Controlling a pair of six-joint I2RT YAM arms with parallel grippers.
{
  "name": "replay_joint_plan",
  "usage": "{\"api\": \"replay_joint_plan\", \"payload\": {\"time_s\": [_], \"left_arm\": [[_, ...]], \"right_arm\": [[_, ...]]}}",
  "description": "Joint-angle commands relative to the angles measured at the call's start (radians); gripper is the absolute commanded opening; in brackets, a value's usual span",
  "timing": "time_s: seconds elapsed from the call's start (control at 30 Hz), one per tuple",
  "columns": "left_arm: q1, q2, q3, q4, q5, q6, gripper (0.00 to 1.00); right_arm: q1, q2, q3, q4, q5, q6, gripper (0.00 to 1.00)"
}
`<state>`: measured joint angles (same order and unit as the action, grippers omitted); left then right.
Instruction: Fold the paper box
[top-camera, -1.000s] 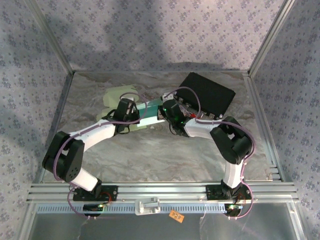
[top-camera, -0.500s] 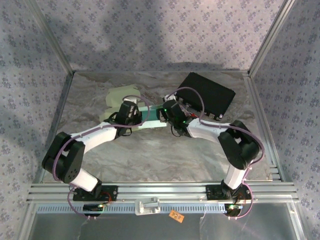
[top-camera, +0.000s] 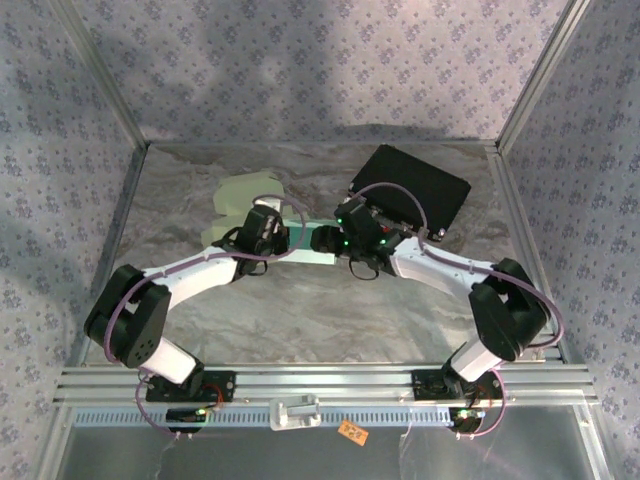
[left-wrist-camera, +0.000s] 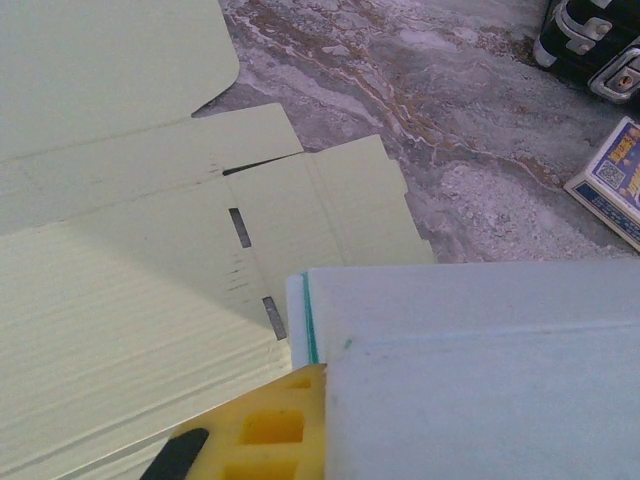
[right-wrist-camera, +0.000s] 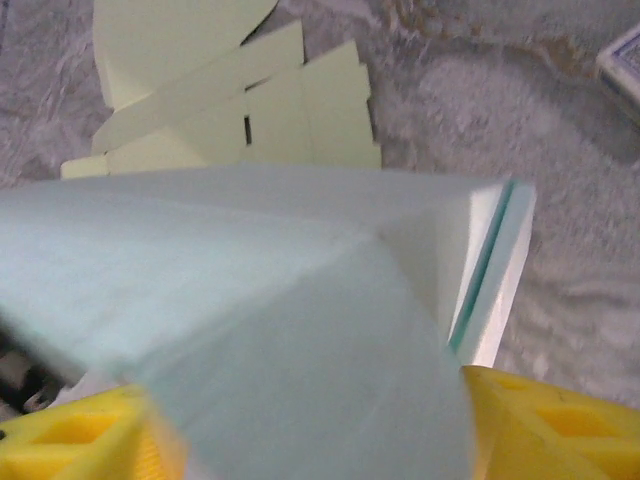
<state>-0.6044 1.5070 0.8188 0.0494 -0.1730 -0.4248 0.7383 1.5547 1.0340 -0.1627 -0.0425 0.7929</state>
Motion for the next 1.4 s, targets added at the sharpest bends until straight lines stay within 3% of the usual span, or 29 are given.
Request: {"api": "replay_joint_plan", "payload": {"time_s": [0.0, 0.27, 0.5, 0.67, 0.83, 1.37], "left_arm": [[-0.011, 0.003, 0.02, -0.007, -0.005, 0.015, 0.0], [-0.028, -0.006, 0.018, -0.018, -0.017, 0.026, 0.0], [-0.032, -0.015, 0.003, -0.013, -0.018, 0.031, 0.0], [-0.041, -0.018, 0.003, -0.013, -0.022, 0.034, 0.0], [-0.057, -0.029, -0.001, -0.019, -0.031, 0.038, 0.0], [-0.107, -0.068, -0.051, -0.034, -0.041, 0.011, 0.01]], "right_arm": [[0.003, -0.056, 0.088, -0.165, -0.103, 0.076, 0.71], [-0.012, -0.164, 0.248, -0.348, -0.126, 0.099, 0.74], [-0.267, -0.064, 0.394, -0.533, -0.306, 0.261, 0.65], [-0.341, 0.082, 0.509, -0.666, -0.363, 0.24, 0.62], [-0.328, 0.26, 0.644, -0.786, -0.432, 0.203, 0.57], [-0.29, 0.295, 0.461, -0.677, -0.469, 0.216, 0.51]]}}
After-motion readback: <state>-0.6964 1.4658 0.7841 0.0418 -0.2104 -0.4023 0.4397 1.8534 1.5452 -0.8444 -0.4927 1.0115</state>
